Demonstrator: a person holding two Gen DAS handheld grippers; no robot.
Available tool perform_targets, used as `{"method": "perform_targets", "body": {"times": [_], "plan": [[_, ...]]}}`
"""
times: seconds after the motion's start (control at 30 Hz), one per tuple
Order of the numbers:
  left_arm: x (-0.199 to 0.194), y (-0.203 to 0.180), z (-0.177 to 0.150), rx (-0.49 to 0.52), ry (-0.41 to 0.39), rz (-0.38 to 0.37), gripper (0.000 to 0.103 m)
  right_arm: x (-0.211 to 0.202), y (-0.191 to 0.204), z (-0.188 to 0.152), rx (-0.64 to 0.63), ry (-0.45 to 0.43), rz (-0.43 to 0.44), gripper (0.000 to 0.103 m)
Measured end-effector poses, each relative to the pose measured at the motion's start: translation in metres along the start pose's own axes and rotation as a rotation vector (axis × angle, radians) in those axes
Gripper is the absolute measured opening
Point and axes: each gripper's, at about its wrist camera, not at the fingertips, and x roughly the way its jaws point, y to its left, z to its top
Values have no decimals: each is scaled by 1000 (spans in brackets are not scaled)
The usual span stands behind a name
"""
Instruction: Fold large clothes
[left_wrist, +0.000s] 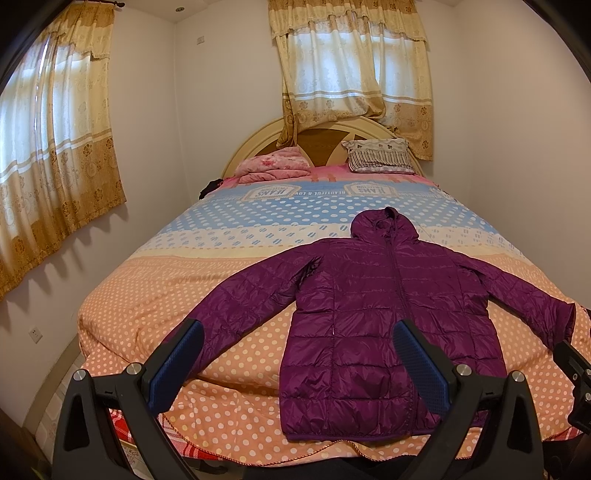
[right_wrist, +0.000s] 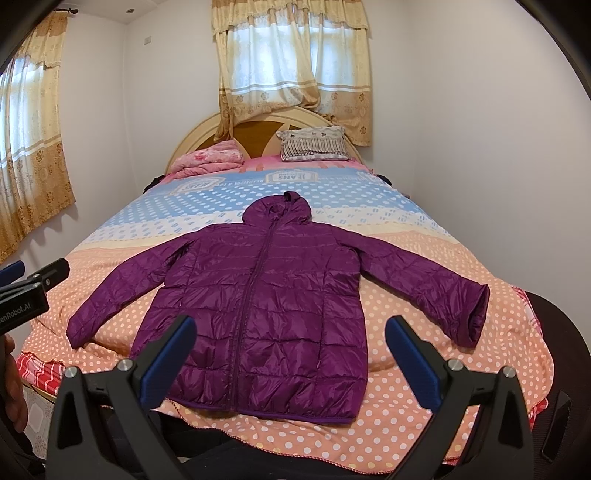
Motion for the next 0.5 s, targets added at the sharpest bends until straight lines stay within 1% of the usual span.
{"method": "perform_targets", "body": {"times": [0.07, 0.17, 0.27, 0.3, 0.4, 0.43, 0.47, 0.5], "plan": [[8, -1, -2, 7, 7, -1, 102, 5, -4, 0, 7, 5, 6, 103], [25, -7, -4, 28, 16, 0, 102, 25, -27, -1, 61, 43, -1, 103], [52, -12, -6, 57, 38, 15, 102, 47, -69, -4, 133, 59, -94, 103], [63, -13, -6, 67, 50, 26, 102, 60, -94, -6, 166, 72, -158, 103], [93, -15, -4, 76, 64, 47, 102, 82, -147, -12, 245, 95, -268, 103], [103, -16, -3, 80, 74, 51, 102, 92, -172, -16, 291, 117, -306, 103], [111, -15, -2, 80, 77, 54, 102, 96, -183, -17, 316, 124, -318, 103], [121, -17, 0, 82, 78, 57, 102, 106, -210, -23, 367, 136, -364, 103]]}}
